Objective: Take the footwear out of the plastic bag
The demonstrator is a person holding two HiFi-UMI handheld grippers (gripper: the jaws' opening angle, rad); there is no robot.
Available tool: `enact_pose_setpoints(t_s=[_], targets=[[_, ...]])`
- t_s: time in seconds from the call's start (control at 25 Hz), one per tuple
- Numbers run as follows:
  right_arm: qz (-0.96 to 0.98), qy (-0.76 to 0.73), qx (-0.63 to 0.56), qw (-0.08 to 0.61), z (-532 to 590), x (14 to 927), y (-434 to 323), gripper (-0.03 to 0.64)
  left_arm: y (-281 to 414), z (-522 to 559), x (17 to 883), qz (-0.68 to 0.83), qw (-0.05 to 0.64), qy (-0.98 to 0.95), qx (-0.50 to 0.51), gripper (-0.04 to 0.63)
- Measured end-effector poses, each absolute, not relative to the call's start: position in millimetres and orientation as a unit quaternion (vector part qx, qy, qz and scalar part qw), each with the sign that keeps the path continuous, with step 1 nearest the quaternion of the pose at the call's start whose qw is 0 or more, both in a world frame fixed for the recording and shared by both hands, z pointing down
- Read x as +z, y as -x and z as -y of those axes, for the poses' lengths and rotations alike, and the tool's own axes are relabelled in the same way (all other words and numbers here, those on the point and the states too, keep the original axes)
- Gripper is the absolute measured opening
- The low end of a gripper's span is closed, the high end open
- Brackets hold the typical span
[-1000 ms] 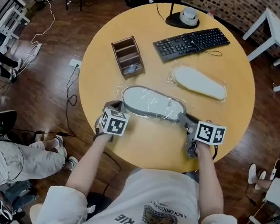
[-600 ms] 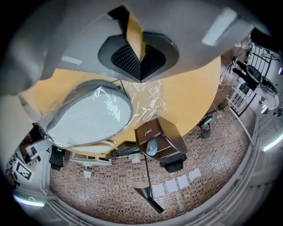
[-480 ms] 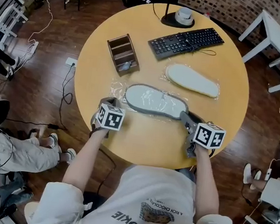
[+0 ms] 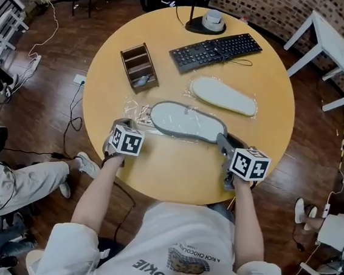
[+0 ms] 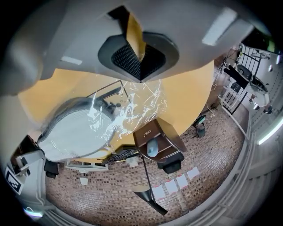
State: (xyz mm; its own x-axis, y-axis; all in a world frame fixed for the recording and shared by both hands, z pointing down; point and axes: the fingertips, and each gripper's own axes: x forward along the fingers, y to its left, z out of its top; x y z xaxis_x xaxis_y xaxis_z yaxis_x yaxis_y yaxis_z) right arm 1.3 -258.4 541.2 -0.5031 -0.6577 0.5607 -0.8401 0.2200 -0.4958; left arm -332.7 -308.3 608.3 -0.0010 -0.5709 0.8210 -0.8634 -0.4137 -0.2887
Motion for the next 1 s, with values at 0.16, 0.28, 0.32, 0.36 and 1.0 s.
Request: enact_pose_setpoints(t_s=[0.16, 0.28, 0.32, 0.36, 1.0], targets=[[0.772, -0.489, 0.391, 0.108, 257, 538, -12, 0.095, 332, 310, 608, 0.520, 0.156, -0.688, 0.482, 0.006], [0.773, -0.490, 0.389, 0.106, 254, 537, -21, 0.092, 332, 309, 610, 0.522, 0.153, -0.686, 0.484, 0.006], [0.773, -0.490, 0.389, 0.106, 253, 536, -24, 0.091, 332, 310, 610, 0.522, 0.151, -0.685, 0.485, 0.006], [0.773, -0.491, 0.388, 0.106, 253, 535, -28, 0.091, 331, 310, 611, 0.521, 0.150, -0.685, 0.487, 0.006], [0.759, -0.518, 0.380, 0.108, 240, 526, -82, 0.091, 333, 312, 611, 0.511, 0.137, -0.677, 0.511, 0.006]])
